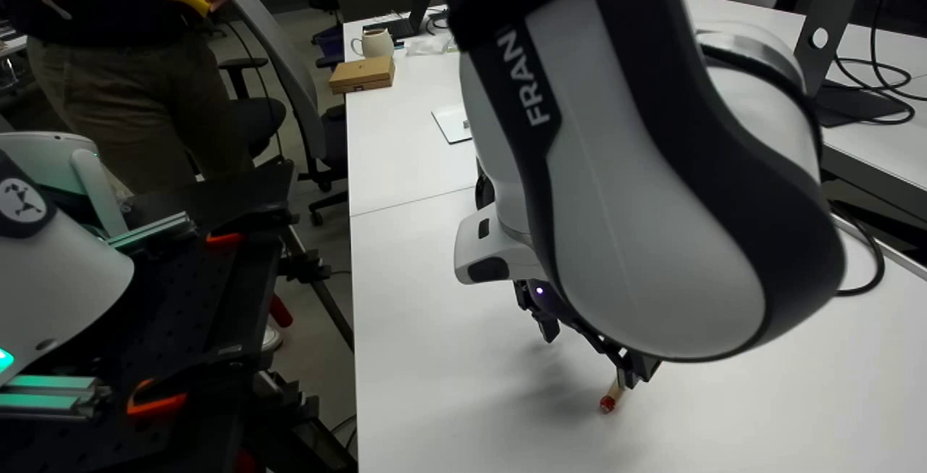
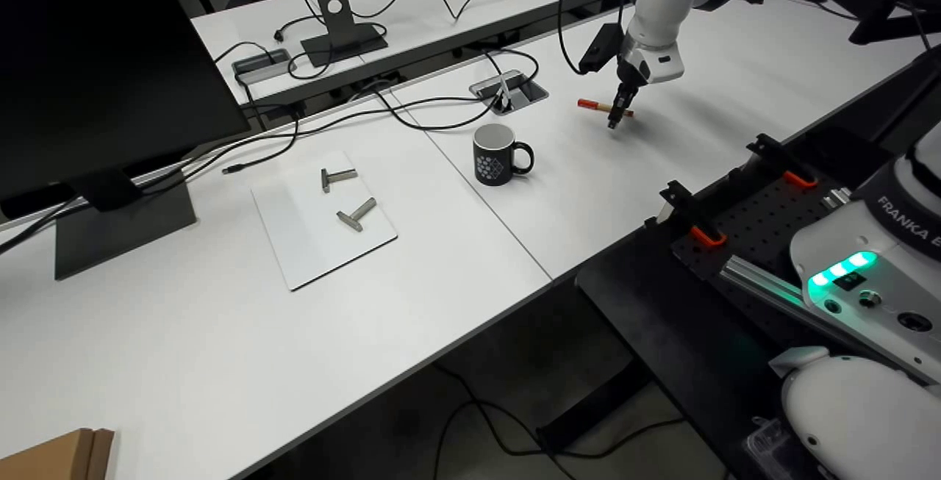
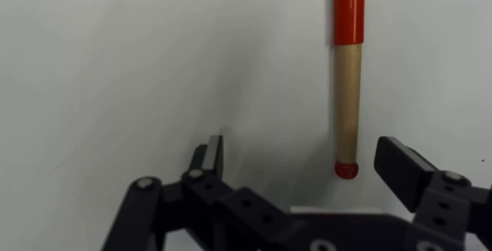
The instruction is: Put the pen inside the mug cup
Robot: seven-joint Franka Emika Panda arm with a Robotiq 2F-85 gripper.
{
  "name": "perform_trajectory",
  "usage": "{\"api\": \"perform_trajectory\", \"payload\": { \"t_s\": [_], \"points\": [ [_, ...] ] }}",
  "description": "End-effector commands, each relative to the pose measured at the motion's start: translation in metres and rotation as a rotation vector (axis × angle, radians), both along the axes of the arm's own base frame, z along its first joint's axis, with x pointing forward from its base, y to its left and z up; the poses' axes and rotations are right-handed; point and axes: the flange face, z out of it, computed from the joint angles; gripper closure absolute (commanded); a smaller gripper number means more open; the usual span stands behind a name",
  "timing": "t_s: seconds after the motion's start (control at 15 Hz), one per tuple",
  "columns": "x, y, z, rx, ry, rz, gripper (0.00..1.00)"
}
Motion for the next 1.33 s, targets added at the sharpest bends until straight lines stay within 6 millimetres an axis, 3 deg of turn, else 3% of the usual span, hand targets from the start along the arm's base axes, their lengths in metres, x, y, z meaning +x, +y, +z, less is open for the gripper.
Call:
{"api": "perform_trajectory", "payload": {
  "t_s": [0.0, 0.27, 0.73, 1.13, 1.2, 1.27],
  "points": [
    [-0.002, -0.015, 0.001, -0.013, 0.006, 0.005, 0.00],
    [0.005, -0.015, 0.002, -0.034, -0.002, 0.004, 0.00],
    [0.008, 0.007, -0.005, -0.056, 0.015, 0.067, 0.00],
    [0.010, 0.010, -0.009, -0.068, 0.016, 0.072, 0.00],
    [0.012, 0.009, -0.008, -0.072, 0.012, 0.068, 0.05],
    [0.013, 0.008, -0.009, -0.072, 0.010, 0.062, 0.26]
  ]
}}
